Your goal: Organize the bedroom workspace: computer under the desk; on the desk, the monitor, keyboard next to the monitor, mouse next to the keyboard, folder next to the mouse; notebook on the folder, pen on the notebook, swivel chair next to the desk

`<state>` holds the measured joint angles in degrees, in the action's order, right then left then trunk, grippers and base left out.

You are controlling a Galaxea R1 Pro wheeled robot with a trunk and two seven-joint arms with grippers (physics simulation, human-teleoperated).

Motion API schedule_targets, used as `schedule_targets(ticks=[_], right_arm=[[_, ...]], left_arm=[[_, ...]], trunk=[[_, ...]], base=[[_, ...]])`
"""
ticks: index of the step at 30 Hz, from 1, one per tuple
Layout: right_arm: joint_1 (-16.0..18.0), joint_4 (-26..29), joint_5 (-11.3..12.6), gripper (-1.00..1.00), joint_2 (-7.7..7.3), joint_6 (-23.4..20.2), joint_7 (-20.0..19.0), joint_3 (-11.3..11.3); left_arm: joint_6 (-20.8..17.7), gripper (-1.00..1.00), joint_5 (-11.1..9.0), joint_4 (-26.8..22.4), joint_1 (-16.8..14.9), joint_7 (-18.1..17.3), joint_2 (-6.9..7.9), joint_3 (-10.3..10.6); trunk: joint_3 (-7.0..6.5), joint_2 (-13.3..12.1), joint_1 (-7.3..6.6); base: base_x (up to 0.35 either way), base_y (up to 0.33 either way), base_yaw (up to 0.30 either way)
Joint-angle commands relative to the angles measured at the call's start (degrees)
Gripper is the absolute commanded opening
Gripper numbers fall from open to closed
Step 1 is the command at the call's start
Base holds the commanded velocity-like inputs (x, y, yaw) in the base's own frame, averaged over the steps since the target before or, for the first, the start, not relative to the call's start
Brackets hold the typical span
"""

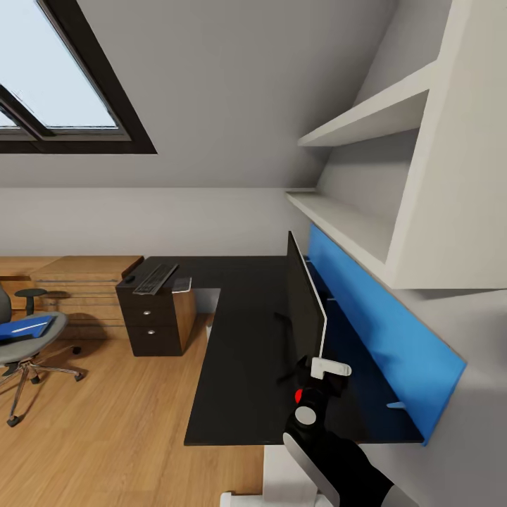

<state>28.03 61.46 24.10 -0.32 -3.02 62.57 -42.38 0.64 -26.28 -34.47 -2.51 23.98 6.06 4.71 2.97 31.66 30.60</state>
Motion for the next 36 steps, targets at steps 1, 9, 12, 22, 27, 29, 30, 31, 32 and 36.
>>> schedule_targets(ticks=[1, 9, 12, 22, 27, 29, 30, 31, 32, 36], right_arm=[[0.1, 0.1, 0.2, 1.0, -0.04, -0.3, 0.4, -0.2], [0.1, 0.1, 0.2, 1.0, -0.04, -0.3, 0.4, -0.2], [0.1, 0.1, 0.2, 1.0, -0.04, -0.3, 0.4, -0.2], [0.1, 0.1, 0.2, 1.0, -0.04, -0.3, 0.4, -0.2], [0.1, 0.1, 0.2, 1.0, -0.04, -0.3, 0.3, -0.2], [0.1, 0.1, 0.2, 1.0, -0.04, -0.3, 0.3, -0.2], [0.1, 0.2, 0.2, 1.0, -0.04, -0.3, 0.3, -0.3], [0.1, 0.1, -1.5, 1.0, 0.03, -0.2, 0.4, -0.6], [0.1, 0.1, -2.0, 1.0, 0.06, -0.3, 0.4, -0.6], [0.1, 0.1, -2.7, 1.0, 0.13, -0.3, 0.4, -0.7]], left_arm=[[0.1, 1.0, -0.5, -0.1, 0.0, 0.5, 0.09, 0.5], [0.1, 1.0, -0.5, -0.1, 0.0, 0.5, 0.09, 0.5], [0.1, 1.0, -0.5, -0.1, 0.0, 0.5, 0.09, 0.5], [0.1, 1.0, -0.5, -0.1, 0.0, 0.5, 0.09, 0.5], [0.1, 1.0, -0.5, -0.1, 0.0, 0.5, 0.09, 0.5], [0.1, 1.0, -0.5, -0.1, 0.0, 0.5, 0.09, 0.5], [0.1, 1.0, -0.5, -0.1, 0.0, 0.5, 0.09, 0.5], [0.1, 1.0, -0.5, -0.1, 0.0, 0.5, 0.09, 0.5], [0.1, 1.0, -0.5, -0.1, 0.0, 0.5, 0.09, 0.5], [0.1, 1.0, -0.5, -0.1, 0.0, 0.5, 0.09, 0.5]], trunk=[[0.12, 0.1, 0.03], [0.12, 0.1, 0.03], [0.12, 0.1, 0.03], [0.12, 0.1, 0.03], [0.12, 0.1, 0.03], [0.12, 0.1, 0.03], [0.12, 0.1, 0.03], [0.12, 0.1, 0.03], [0.12, 0.1, 0.03], [0.12, 0.1, 0.03]], base=[[0.0, 0.0, 0.0], [0.0, -0.04, 0.0], [0.0, -0.087, 0.0], [0.0, -0.01, 0.0], [-0.15, 0.0, 0.0], [-0.296, 0.0, 0.0], [-0.322, 0.0, 0.0], [-0.332, 0.0, 0.0], [-0.333, 0.0, 0.0], [-0.334, 0.0, 0.0]])
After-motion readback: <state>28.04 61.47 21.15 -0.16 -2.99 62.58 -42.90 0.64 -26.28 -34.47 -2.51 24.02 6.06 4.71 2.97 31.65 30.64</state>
